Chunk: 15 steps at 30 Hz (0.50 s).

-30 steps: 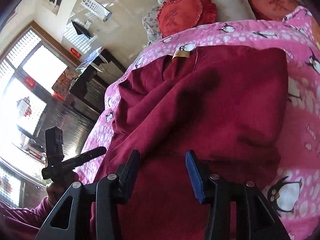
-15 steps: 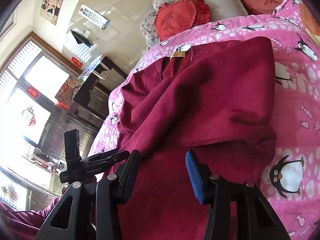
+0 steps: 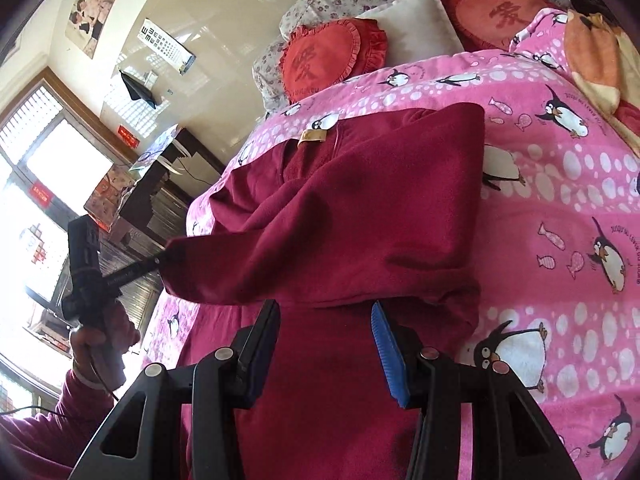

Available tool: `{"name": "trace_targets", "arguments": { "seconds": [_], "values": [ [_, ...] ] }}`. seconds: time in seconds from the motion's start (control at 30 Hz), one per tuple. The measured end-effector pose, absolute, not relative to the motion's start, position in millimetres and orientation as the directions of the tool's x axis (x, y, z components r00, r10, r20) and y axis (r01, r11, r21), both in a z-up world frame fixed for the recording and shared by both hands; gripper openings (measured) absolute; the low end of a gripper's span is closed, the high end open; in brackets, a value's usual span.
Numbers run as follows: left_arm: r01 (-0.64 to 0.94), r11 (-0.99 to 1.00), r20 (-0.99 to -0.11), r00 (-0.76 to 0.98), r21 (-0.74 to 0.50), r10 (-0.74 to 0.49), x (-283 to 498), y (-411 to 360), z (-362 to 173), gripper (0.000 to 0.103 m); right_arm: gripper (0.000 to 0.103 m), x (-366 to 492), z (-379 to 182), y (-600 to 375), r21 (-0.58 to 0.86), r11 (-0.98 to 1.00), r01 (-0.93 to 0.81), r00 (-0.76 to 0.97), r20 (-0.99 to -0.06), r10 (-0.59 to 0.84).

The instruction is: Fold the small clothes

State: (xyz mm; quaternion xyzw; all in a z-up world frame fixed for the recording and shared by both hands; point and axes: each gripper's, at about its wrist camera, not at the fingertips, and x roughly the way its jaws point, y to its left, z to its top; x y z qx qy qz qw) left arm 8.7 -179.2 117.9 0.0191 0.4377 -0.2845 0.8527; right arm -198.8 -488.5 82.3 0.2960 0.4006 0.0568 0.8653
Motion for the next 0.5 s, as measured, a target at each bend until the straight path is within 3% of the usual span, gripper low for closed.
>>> {"name": "trace_targets", "arguments": {
  "seconds": [0.2, 0.33, 0.37, 0.43, 0.5],
  "values": [
    [0.443, 0.877, -0.793, 0.46, -0.184, -0.399, 49, -191, 98, 0.009, 0.046, -189, 58, -511, 0.666, 0.7, 0.257, 0.665, -0.648, 0.372],
    [0.416, 0.888, -0.817, 0.431, -0.198, -0.384, 52, -188, 81, 0.009, 0.046, -190, 37, -542, 0.763, 0.534, 0.365, 0.724, -0.593, 0.353],
    [0.413, 0.888, -0.815, 0.43, -0.204, -0.388, 51, -187, 80, 0.009, 0.043, -192, 34, -548, 0.773, 0.508, 0.38, 0.734, -0.587, 0.343],
    [0.411, 0.881, -0.806, 0.425, -0.235, -0.413, 50, -185, 79, 0.009, 0.02, -199, 40, -552, 0.735, 0.541, 0.408, 0.748, -0.609, 0.263],
    [0.418, 0.877, -0.809, 0.415, -0.237, -0.417, 46, -187, 70, 0.009, 0.014, -205, 45, -549, 0.659, 0.621, 0.424, 0.733, -0.653, 0.192]
  ]
}}
